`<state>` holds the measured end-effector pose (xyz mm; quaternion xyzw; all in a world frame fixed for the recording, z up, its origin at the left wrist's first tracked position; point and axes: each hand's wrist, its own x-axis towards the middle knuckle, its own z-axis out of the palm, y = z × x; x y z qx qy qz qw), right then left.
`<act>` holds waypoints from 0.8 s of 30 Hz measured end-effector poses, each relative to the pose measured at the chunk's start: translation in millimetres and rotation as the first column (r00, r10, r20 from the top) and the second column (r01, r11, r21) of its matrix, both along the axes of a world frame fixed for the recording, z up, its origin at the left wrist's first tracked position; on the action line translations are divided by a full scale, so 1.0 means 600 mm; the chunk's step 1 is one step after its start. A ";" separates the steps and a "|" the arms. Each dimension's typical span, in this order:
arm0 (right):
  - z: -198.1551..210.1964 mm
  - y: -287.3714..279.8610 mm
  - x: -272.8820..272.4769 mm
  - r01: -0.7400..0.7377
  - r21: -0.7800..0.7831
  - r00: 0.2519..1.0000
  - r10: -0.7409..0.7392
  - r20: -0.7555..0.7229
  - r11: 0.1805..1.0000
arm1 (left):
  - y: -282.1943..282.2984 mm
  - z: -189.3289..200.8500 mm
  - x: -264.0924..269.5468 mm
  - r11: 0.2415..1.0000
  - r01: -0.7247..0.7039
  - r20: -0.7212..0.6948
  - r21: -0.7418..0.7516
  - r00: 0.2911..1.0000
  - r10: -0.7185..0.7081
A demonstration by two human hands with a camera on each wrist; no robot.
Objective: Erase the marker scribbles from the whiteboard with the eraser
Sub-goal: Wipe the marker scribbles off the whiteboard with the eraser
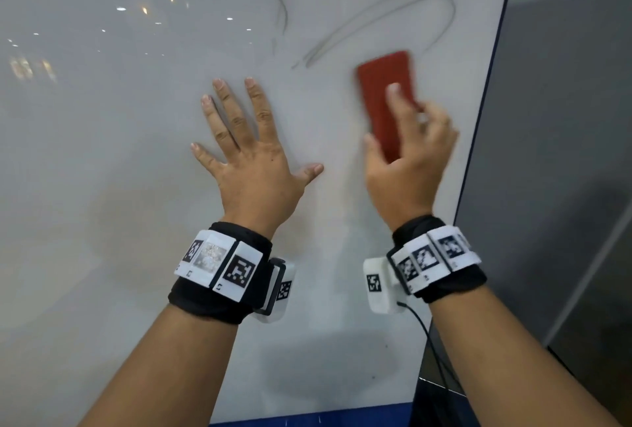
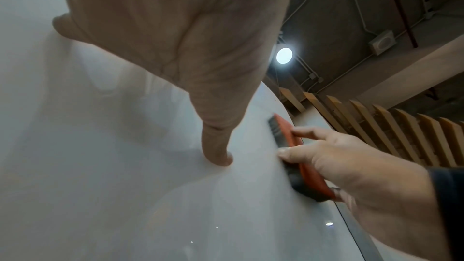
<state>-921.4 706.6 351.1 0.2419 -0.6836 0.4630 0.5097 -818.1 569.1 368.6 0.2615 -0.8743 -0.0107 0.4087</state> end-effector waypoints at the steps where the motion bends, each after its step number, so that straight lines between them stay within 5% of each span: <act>1: 0.011 0.009 -0.012 0.016 -0.146 0.999 -0.011 0.038 0.989 | -0.001 -0.002 0.001 1.000 -0.001 0.001 -0.006 1.000 0.001; 4: 0.024 -0.004 -0.006 0.019 -0.351 0.989 0.035 0.146 0.936 | -0.002 -0.004 0.001 1.000 0.003 -0.001 -0.015 1.000 -0.003; 9: -0.006 -0.043 0.038 -0.071 0.037 0.997 0.071 0.005 0.997 | -0.011 -0.008 0.008 0.999 0.011 -0.026 -0.043 1.000 -0.012; 12: 0.007 -0.020 -0.003 0.018 -0.221 0.999 -0.008 0.048 0.975 | -0.028 -0.008 0.017 0.996 0.005 -0.044 -0.086 0.999 -0.009; 15: 0.022 -0.043 0.010 0.004 -0.440 0.987 0.068 0.148 0.898 | -0.038 -0.004 0.024 0.993 -0.002 -0.048 -0.121 0.999 -0.004; 20: 0.001 -0.110 0.080 -0.123 0.027 0.992 0.123 -0.020 0.992 | -0.052 -0.002 0.031 0.984 0.013 -0.098 -0.180 0.995 -0.031; 22: 0.007 -0.097 0.061 -0.071 0.024 0.996 0.073 -0.055 0.997 | -0.070 0.001 0.042 0.985 0.013 -0.074 -0.171 0.997 -0.026; 24: 0.017 -0.085 0.045 -0.032 -0.165 0.999 0.030 -0.012 0.986 | -0.087 0.005 0.052 0.989 0.012 -0.068 -0.150 0.997 -0.023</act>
